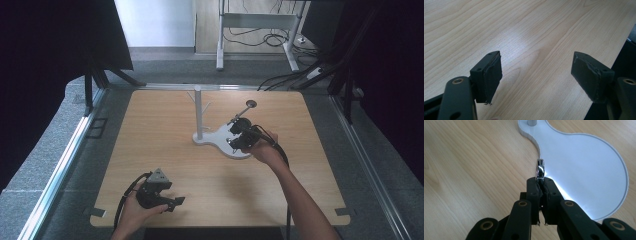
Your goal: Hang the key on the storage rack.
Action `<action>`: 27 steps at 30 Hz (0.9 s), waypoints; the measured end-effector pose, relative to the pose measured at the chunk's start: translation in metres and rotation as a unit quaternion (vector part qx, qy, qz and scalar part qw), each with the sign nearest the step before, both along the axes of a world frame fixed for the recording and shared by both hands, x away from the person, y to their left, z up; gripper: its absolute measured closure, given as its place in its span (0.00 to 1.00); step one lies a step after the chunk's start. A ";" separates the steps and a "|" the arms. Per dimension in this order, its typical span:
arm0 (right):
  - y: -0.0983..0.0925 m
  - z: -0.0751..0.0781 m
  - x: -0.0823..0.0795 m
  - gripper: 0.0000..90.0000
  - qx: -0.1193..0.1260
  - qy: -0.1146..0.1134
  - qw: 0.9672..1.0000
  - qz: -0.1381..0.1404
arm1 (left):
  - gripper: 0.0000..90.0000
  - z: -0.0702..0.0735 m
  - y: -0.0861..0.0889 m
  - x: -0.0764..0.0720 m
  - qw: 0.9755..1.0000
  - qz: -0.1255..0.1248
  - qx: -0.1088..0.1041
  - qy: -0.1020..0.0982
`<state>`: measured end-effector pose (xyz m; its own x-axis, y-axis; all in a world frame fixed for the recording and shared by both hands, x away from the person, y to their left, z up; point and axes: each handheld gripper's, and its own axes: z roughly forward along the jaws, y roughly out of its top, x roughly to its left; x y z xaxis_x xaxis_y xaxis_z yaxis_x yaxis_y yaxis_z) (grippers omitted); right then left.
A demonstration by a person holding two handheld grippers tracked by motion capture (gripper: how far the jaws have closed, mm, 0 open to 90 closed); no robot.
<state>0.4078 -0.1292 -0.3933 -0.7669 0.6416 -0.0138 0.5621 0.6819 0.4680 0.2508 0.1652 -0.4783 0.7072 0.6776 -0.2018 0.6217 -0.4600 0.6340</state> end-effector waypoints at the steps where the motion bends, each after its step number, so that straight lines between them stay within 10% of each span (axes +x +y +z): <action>1: 0.001 0.001 0.001 0.94 0.000 -0.001 1.000 0.000 | 0.28 0.000 0.000 0.000 1.000 0.000 -0.001 0.000; 27: 0.019 0.009 0.020 0.94 0.001 -0.002 1.000 -0.007 | 0.28 0.001 -0.002 -0.001 1.000 -0.005 0.000 0.000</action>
